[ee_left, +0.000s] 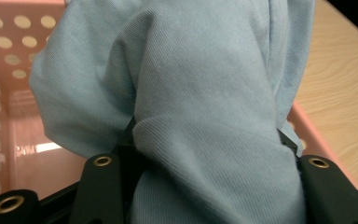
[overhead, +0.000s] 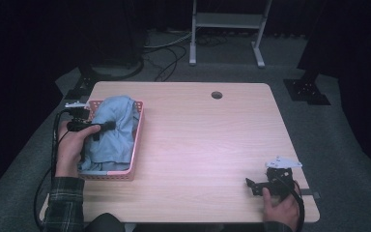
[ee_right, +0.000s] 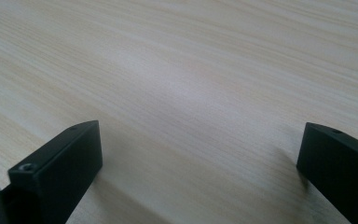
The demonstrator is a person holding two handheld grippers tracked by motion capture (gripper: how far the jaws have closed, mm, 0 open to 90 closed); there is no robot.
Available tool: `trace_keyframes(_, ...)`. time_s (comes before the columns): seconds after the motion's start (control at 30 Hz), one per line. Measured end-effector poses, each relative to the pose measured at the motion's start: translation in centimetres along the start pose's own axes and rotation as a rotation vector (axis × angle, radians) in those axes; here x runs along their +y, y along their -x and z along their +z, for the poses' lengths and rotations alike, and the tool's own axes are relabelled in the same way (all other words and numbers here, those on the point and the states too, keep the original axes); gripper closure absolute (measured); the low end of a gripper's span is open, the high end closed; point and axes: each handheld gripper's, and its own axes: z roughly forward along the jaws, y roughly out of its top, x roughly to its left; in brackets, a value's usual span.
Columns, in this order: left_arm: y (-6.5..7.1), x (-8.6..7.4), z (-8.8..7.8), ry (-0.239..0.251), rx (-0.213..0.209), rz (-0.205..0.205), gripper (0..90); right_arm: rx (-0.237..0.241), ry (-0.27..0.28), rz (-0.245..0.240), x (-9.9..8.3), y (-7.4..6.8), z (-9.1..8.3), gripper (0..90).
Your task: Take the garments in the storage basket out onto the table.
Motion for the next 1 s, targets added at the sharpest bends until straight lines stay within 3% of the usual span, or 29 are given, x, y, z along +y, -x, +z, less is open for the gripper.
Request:
trace_keyframes(0.63,1.0,1.3,-2.7,0.098,-0.053,0.02,47.3,-0.004,0.0,0.002,0.0,0.0,0.0,0.0)
trace_keyframes(1.0,2.4,2.3,-4.7,0.165,-0.11,0.048,47.3,-0.004,0.0,0.003,0.0,0.0,0.0,0.0)
